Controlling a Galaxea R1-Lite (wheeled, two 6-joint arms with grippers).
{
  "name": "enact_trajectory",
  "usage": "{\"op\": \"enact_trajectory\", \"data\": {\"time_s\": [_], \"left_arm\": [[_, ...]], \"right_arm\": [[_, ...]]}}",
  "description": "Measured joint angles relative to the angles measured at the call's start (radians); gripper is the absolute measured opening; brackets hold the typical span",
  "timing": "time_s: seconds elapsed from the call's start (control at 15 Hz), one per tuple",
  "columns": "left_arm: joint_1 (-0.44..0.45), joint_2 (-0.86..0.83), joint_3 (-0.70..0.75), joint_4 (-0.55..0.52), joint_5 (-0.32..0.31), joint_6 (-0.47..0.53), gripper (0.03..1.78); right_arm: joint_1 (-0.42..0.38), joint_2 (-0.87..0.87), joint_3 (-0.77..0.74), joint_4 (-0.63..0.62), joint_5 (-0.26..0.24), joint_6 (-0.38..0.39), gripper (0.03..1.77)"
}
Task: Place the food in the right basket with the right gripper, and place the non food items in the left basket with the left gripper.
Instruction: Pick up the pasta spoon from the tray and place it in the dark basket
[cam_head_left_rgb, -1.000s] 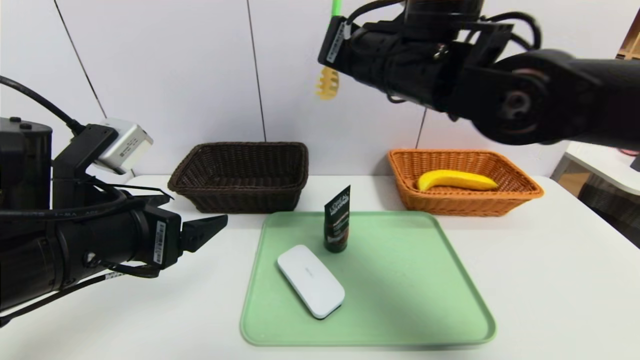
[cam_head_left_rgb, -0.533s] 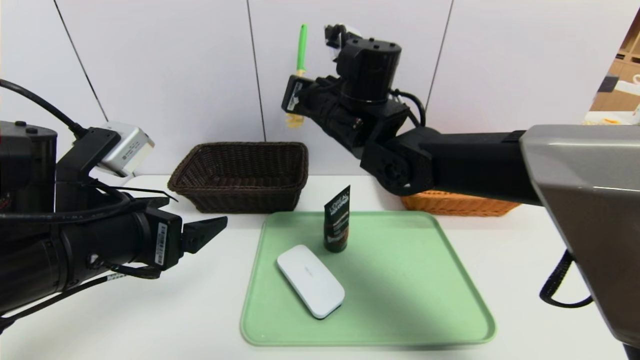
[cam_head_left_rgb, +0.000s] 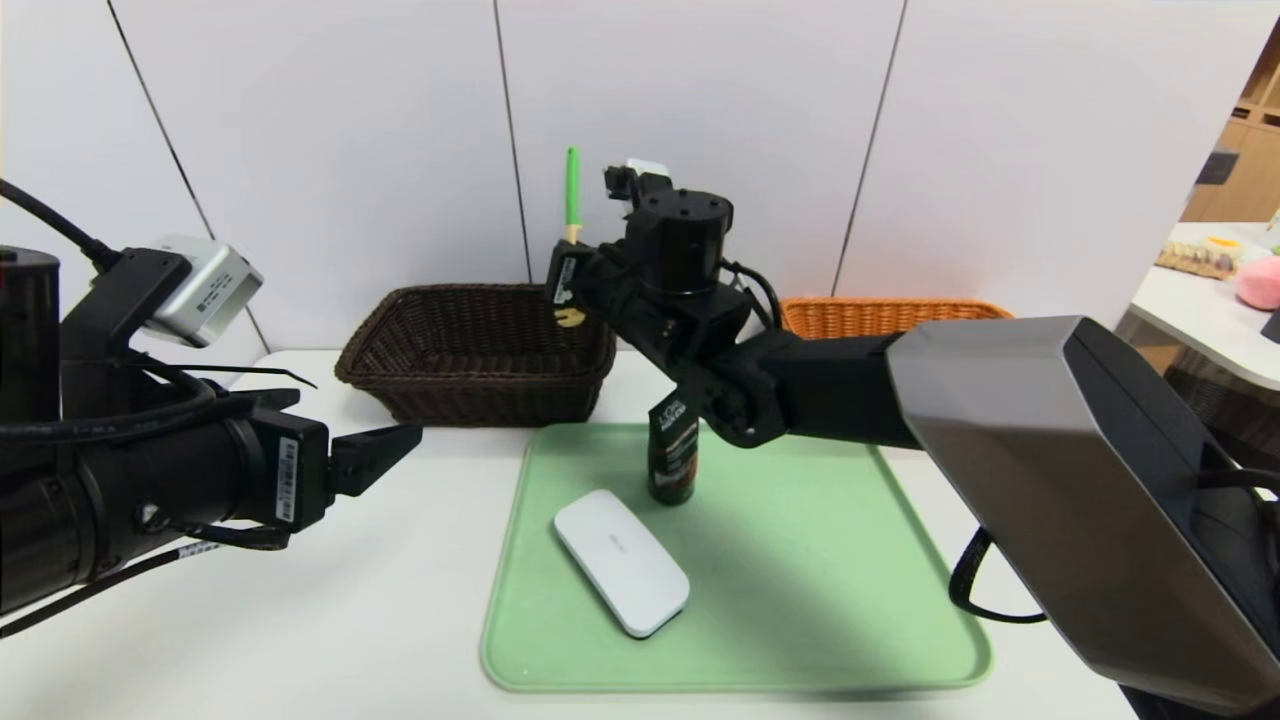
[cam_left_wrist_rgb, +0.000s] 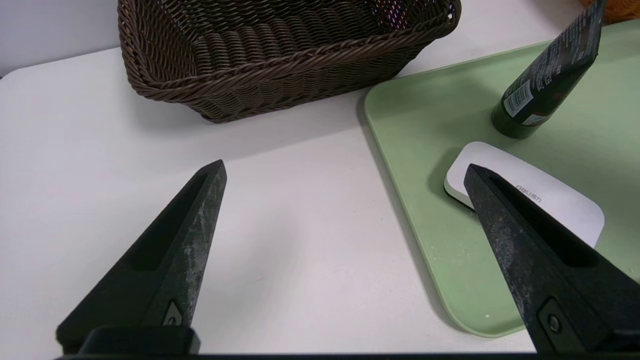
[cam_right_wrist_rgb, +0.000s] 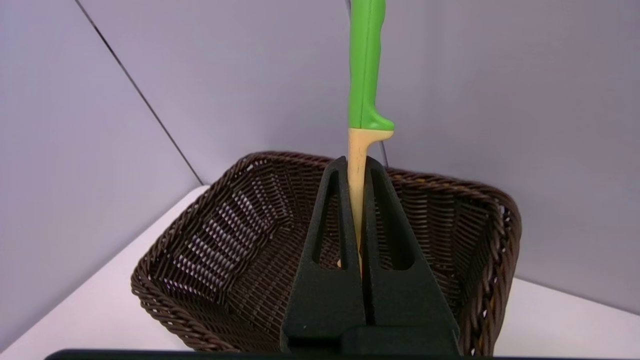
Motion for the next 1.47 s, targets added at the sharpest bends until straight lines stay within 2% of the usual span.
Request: {"op": "enact_trajectory", "data": {"time_s": [0.27,0.47,0.6,0.8,1.0,1.27,1.47], "left_arm": [[0.006,-0.022,0.020,0.002,0.000,0.001,1.69],[0.007,-0.030,0.027,0.001,0.000,0.002,1.69],[0.006,-0.031,0.028,0.001,0.000,0.001,1.69],[0.006,-0.032,0.030,0.000,0.000,0.001,1.69],[0.006,-0.031,0.017,-0.007,-0.003,0.002,1.69],[-0.026,-0.015,-0.031,-0.008,-0.017,0.005,1.69],[-0.080,0.009,-0.038,-0.008,-0.052,0.004,1.69]], "right_arm": [[-0.004,0.035,0.000,-0.001,0.004,-0.005,0.10],[-0.009,0.045,0.000,-0.002,0.002,-0.046,0.62],[-0.012,0.052,0.000,-0.020,0.003,-0.079,0.87],[-0.014,0.059,0.001,-0.025,0.000,-0.081,1.14],[-0.013,0.022,0.001,-0.020,-0.010,-0.081,1.32],[-0.002,-0.140,0.001,0.054,-0.077,-0.085,1.48],[-0.021,-0.302,0.004,0.224,-0.129,-0.103,1.55]]}}
